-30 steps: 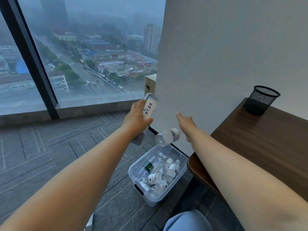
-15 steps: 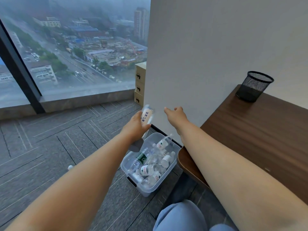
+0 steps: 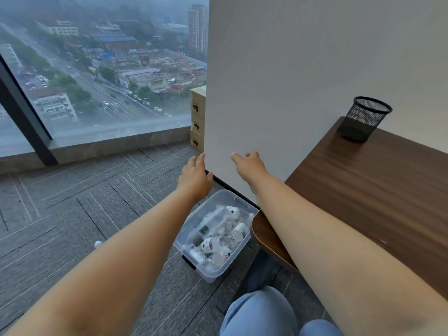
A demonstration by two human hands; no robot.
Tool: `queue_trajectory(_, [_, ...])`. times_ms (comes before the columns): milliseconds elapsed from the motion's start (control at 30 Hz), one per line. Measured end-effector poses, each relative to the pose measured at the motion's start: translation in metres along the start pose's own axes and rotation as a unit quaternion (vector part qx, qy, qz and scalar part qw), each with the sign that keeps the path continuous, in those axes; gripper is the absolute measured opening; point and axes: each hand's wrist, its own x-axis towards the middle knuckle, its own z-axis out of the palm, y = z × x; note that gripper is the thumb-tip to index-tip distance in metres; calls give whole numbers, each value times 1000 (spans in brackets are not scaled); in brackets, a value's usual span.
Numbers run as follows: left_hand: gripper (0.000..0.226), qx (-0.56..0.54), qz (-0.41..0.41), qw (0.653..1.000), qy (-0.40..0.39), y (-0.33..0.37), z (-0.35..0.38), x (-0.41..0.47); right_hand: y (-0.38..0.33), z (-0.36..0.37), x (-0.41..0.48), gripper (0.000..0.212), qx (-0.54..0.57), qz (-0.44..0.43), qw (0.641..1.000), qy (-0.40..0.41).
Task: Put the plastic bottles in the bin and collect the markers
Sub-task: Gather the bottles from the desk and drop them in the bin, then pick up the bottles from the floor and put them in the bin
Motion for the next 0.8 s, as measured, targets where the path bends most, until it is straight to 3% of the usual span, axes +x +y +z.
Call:
queue_trajectory(100, [49, -25, 11, 999, 34, -6, -8, -10, -1, 3, -3, 54, -23, -14, 1000, -11])
queue_trajectory(233, [27, -10, 25, 998, 61, -14, -27, -28, -1, 5, -11, 7, -81, -59, 995, -32])
queue_trajectory(400, [24, -3, 32, 994, 107, -21, -57, -58, -10, 10, -33, 10, -175, -137, 975, -29])
queue_trajectory(600, [22, -13, 28, 989, 146, -34, -79, -101, -23, 33, -82, 11, -162, -192, 966, -66])
queue_trajectory(800, [20, -13, -8, 988, 154, -66, -82, -172, 11, 65, -140, 10, -147, -195, 963, -111])
